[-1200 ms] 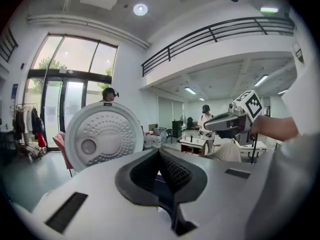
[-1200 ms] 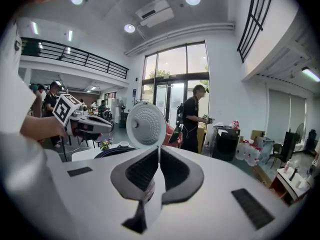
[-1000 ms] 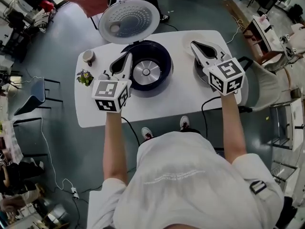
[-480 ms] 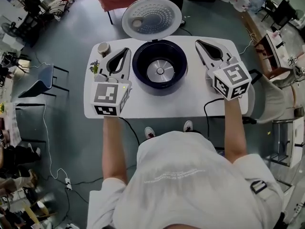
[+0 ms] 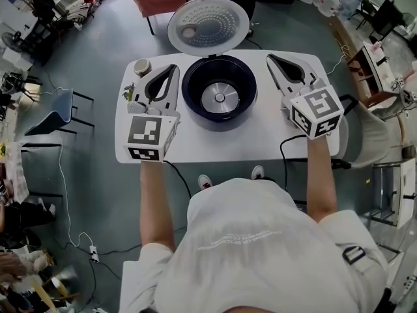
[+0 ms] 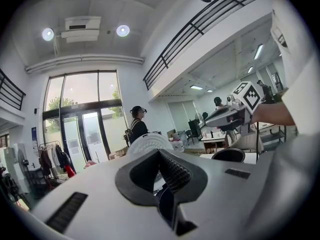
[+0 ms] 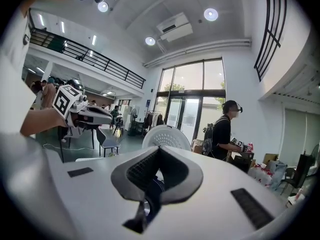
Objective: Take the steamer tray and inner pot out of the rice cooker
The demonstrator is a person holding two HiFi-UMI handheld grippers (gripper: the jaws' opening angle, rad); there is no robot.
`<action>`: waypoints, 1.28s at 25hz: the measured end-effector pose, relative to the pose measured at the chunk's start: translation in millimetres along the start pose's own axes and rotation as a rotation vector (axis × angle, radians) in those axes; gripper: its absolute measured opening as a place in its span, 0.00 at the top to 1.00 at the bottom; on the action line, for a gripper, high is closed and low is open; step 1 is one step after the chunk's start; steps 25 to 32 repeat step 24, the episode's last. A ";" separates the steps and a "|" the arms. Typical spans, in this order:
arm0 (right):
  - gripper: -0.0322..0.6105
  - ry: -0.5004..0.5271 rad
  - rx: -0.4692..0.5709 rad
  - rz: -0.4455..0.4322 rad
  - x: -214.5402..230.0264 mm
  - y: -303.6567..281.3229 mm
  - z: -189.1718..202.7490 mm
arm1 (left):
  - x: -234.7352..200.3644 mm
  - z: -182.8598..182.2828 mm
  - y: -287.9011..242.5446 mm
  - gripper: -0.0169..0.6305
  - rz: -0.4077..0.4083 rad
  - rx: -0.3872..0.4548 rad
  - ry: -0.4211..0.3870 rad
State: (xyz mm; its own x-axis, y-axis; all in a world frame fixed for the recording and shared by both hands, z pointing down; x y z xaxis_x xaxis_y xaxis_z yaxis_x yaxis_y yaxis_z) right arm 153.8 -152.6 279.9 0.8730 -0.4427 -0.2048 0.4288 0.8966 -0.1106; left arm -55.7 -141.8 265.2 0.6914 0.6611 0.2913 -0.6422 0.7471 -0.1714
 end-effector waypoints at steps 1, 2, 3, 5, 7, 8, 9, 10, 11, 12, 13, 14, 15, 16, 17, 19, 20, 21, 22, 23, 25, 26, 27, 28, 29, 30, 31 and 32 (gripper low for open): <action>0.91 0.003 -0.002 0.002 0.3 0.8 0.3 | 0.1 0.4 -0.6 0.95 0.002 0.001 0.002; 0.91 0.004 -0.004 0.004 0.9 1.6 0.6 | 0.4 0.8 -1.4 0.95 0.005 0.002 0.004; 0.91 0.003 -0.004 0.007 1.9 2.3 0.9 | 0.9 1.2 -2.5 0.95 0.008 0.002 0.005; 0.91 0.000 -0.004 0.014 4.6 3.5 1.6 | 2.5 2.1 -5.2 0.95 0.016 0.002 0.005; 0.91 -0.001 -0.002 0.019 6.7 3.8 2.0 | 4.1 2.9 -8.2 0.95 0.024 0.002 0.005; 0.91 0.000 -0.001 0.020 6.8 3.7 1.7 | 4.3 3.2 -9.1 0.95 0.028 0.003 0.006; 0.91 0.001 0.000 0.021 6.4 3.2 1.3 | 4.1 3.5 -9.6 0.95 0.031 0.005 0.007; 0.91 0.002 0.000 0.021 5.7 2.7 1.1 | 3.7 3.7 -9.7 0.95 0.033 0.007 0.008; 0.91 0.002 -0.001 0.021 5.1 2.3 1.3 | 3.5 4.1 -9.9 0.95 0.036 0.008 0.009; 0.91 0.002 -0.002 0.021 5.1 2.1 1.9 | 3.6 4.6 -10.5 0.95 0.038 0.008 0.009; 0.91 0.003 -0.003 0.021 5.7 2.1 2.7 | 3.8 4.7 -11.5 0.95 0.040 0.009 0.009; 0.91 0.004 -0.004 0.021 6.6 2.2 3.3 | 4.0 4.3 -12.7 0.95 0.041 0.010 0.010; 0.91 0.005 -0.004 0.021 7.6 2.3 3.7 | 4.1 3.5 -13.8 0.95 0.042 0.012 0.010; 0.91 0.006 -0.005 0.022 8.5 2.5 3.9 | 4.2 2.5 -14.7 0.95 0.042 0.015 0.011; 0.91 0.006 -0.005 0.023 9.0 2.7 4.1 | 4.2 1.4 -15.4 0.95 0.043 0.018 0.010; 0.91 0.004 -0.007 0.024 9.1 2.9 4.1 | 4.3 -0.1 -16.0 0.95 0.046 0.021 0.007; 0.91 0.002 -0.007 0.024 8.9 3.0 4.1 | 4.4 -0.6 -16.0 0.95 0.048 0.022 0.006; 0.91 0.001 -0.007 0.024 8.6 3.2 4.0 | 4.6 -0.8 -16.0 0.95 0.049 0.022 0.005; 0.91 0.001 -0.008 0.024 8.3 3.5 4.0 | 4.9 -1.0 -15.8 0.95 0.050 0.023 0.005; 0.91 0.001 -0.008 0.023 8.1 3.8 4.0 | 5.2 -1.0 -15.7 0.95 0.051 0.023 0.005; 0.91 0.001 -0.008 0.023 7.8 4.1 4.0 | 5.4 -1.1 -15.5 0.95 0.051 0.023 0.006; 0.91 0.001 -0.008 0.023 7.8 4.1 4.0 | 5.4 -1.1 -15.5 0.95 0.051 0.023 0.006; 0.91 0.001 -0.008 0.023 7.8 4.1 4.0 | 5.4 -1.1 -15.5 0.95 0.051 0.023 0.006; 0.91 0.001 -0.008 0.023 7.8 4.1 4.0 | 5.4 -1.1 -15.5 0.95 0.051 0.023 0.006; 0.91 0.001 -0.008 0.023 7.8 4.1 4.0 | 5.4 -1.1 -15.5 0.95 0.051 0.023 0.006; 0.91 0.001 -0.008 0.023 7.8 4.1 4.0 | 5.4 -1.1 -15.5 0.95 0.051 0.023 0.006; 0.91 0.001 -0.008 0.023 7.8 4.1 4.0 | 5.4 -1.1 -15.5 0.95 0.051 0.023 0.006; 0.91 0.001 -0.008 0.023 7.8 4.1 4.0 | 5.4 -1.1 -15.5 0.95 0.051 0.023 0.006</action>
Point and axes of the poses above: the fingertips, and each gripper's own axes: y backward along the fingers, x to its right, z out of its underside, the point moved 1 cm from there along y, backward along the fingers, and after that the axes turned 10 degrees about z, right-handed, at the moved point
